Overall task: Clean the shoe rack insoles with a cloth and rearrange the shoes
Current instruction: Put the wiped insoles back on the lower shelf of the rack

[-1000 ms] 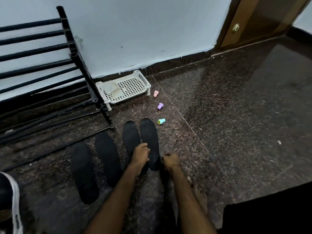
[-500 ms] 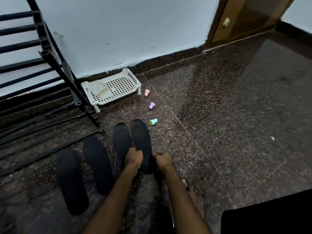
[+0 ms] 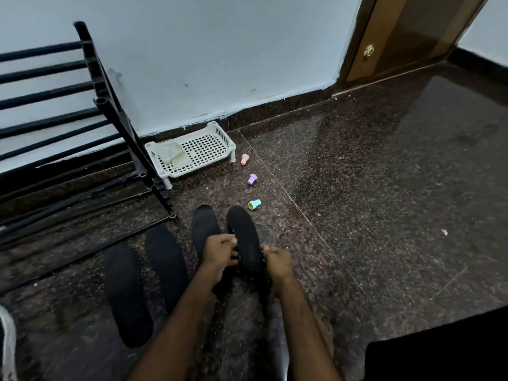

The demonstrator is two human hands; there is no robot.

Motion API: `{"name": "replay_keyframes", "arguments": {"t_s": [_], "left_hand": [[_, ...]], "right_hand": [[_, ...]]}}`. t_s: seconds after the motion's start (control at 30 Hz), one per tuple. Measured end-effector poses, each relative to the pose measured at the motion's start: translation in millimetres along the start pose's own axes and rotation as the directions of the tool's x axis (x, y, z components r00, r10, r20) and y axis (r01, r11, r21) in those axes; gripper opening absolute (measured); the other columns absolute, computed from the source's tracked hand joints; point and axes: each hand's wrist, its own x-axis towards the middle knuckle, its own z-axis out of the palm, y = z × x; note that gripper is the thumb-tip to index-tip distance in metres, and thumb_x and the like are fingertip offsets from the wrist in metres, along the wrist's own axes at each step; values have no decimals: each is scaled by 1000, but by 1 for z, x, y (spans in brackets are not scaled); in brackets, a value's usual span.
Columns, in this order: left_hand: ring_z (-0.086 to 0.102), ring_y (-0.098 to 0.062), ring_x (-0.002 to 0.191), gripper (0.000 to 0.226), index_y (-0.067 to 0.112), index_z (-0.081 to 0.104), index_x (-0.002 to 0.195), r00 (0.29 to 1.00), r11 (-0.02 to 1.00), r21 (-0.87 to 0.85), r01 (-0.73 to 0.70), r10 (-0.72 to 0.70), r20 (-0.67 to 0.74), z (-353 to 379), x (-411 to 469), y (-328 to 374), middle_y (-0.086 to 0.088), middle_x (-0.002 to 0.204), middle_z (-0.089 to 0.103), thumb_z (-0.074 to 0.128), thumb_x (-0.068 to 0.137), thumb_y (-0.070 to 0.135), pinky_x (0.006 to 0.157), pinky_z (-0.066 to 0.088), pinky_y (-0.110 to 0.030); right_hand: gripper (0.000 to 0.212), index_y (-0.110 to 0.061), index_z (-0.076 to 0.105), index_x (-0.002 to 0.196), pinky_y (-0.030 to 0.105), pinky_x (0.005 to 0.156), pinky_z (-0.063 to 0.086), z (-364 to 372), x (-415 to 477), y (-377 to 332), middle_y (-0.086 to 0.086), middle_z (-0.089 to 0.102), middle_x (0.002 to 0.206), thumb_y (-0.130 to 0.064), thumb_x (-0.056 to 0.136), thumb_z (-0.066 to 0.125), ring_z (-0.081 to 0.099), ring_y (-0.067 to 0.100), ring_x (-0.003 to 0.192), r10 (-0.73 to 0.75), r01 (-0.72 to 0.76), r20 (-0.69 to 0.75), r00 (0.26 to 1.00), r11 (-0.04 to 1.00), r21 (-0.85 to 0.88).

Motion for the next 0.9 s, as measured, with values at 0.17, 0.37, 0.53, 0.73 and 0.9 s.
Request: {"name": "replay_keyframes", "arguments": {"t_s": [0.17,0.37,0.53,0.73,0.9], "left_hand": [[60,-14,60,19,2,64,114,995,994,-95,-57,64,73,-15,-30,38,-8,81,67,54,99,4,49,56,-27],[73,-23,74,20,3,64,116,984,968,-228,-103,133,118,-46,-76,80,-10,88,74,55,98,5,56,60,-34],[71,-23,68,22,0,62,117,971,931,-291,-221,238,22,-85,-111,114,-17,93,73,56,97,5,52,59,-32],[69,-20,62,22,-2,64,116,962,906,-323,-273,258,-89,-146,-139,125,-16,91,73,57,95,3,47,57,-30],[68,-18,66,19,1,69,110,964,920,-286,-267,252,-89,-186,-150,116,-13,88,75,58,95,4,47,54,-26]], "right_hand": [[28,-13,75,104,41,85,57,-15,-61,-60,5,75,90,-10,100,47,71,25,86,-95,90,31,995,987,134],[27,-16,71,113,25,62,54,-20,-132,-122,11,74,103,-13,103,45,67,21,82,-220,181,138,966,950,254],[26,-23,69,114,28,63,56,-2,-180,-154,6,76,102,-20,104,45,70,15,79,-288,200,274,917,930,309],[27,-18,70,113,25,63,51,26,-205,-171,0,75,94,-20,103,45,68,8,74,-311,212,459,832,943,255],[27,-15,68,117,24,62,51,47,-212,-174,6,75,106,-25,102,48,70,14,84,-286,232,620,731,958,169]]}}
